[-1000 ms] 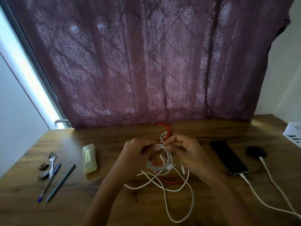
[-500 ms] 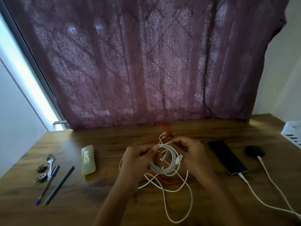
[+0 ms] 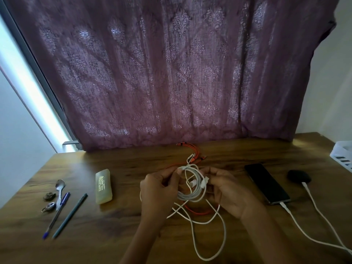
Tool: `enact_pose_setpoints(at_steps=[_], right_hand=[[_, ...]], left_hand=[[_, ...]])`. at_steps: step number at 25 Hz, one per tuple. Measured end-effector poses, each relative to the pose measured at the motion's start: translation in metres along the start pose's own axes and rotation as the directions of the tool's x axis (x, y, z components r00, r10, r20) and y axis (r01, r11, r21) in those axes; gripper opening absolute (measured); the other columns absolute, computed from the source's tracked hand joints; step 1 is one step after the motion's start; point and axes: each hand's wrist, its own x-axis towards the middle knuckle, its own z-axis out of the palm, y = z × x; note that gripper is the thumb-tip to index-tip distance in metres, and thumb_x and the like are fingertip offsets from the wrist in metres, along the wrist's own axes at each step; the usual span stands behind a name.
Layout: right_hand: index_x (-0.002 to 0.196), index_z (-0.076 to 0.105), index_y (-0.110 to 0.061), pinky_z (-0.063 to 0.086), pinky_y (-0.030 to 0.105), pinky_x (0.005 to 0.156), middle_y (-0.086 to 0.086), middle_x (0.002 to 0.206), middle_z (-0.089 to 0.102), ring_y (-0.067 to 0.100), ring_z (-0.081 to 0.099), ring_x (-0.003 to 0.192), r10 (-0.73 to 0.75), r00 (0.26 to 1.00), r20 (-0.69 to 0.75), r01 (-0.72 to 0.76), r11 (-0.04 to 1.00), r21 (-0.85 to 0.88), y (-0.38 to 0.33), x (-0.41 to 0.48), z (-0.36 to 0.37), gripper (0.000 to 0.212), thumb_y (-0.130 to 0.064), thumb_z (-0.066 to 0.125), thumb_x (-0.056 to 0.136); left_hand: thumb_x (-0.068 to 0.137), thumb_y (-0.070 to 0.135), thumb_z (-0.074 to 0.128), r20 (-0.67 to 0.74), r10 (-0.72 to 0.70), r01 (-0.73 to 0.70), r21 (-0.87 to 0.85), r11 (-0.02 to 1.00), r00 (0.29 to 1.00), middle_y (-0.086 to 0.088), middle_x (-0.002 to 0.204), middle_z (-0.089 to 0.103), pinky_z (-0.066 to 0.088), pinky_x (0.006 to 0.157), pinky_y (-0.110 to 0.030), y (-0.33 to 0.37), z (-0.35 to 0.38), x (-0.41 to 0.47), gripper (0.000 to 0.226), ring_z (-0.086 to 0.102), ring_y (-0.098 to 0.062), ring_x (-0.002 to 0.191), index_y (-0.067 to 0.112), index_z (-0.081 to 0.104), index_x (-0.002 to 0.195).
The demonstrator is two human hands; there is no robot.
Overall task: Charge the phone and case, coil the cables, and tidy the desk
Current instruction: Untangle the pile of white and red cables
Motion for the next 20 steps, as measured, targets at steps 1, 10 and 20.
enact_pose_setpoints(at_steps=[1,10,20], right_hand=[[0.088,0.064,-0.007,0.054,0.034,0.065,0.01,0.08,0.069,0.02,0.064,0.071,0.004,1.0,0.018,-0.004,1.0,0.018,0.0,0.0,0.001,0.015,-0.001,0.05,0.087],[0.102,0.065,-0.016,0.054,0.035,0.085,0.003,0.091,0.073,0.017,0.069,0.091,-0.129,0.991,0.03,0.132,0.975,-0.18,0.007,-0.015,0.014,0.056,-0.039,0.078,0.053],[0.096,0.068,-0.007,0.055,0.038,0.078,0.012,0.095,0.073,0.025,0.071,0.088,-0.089,0.993,-0.083,0.091,0.995,0.032,0.024,-0.008,0.027,0.024,-0.011,0.069,0.073]], left_hand=[[0.083,0.021,0.065,-0.028,0.034,-0.033,0.023,0.999,0.999,0.023,0.056,0.066,0.054,0.055,-0.023,-0.001,0.002,-0.001,0.025,0.065,0.002,0.057,0.044,0.067,0.072],[0.086,0.019,0.064,-0.27,0.207,-0.161,0.181,0.97,0.94,-0.009,0.05,0.063,0.039,0.059,-0.008,-0.013,0.016,0.001,0.017,0.059,-0.017,0.069,0.014,0.071,0.071],[0.089,0.028,0.058,-0.302,0.05,-0.042,0.033,0.999,0.952,0.007,0.054,0.063,0.047,0.053,-0.022,-0.021,0.018,0.004,0.017,0.061,-0.008,0.061,0.022,0.073,0.085]])
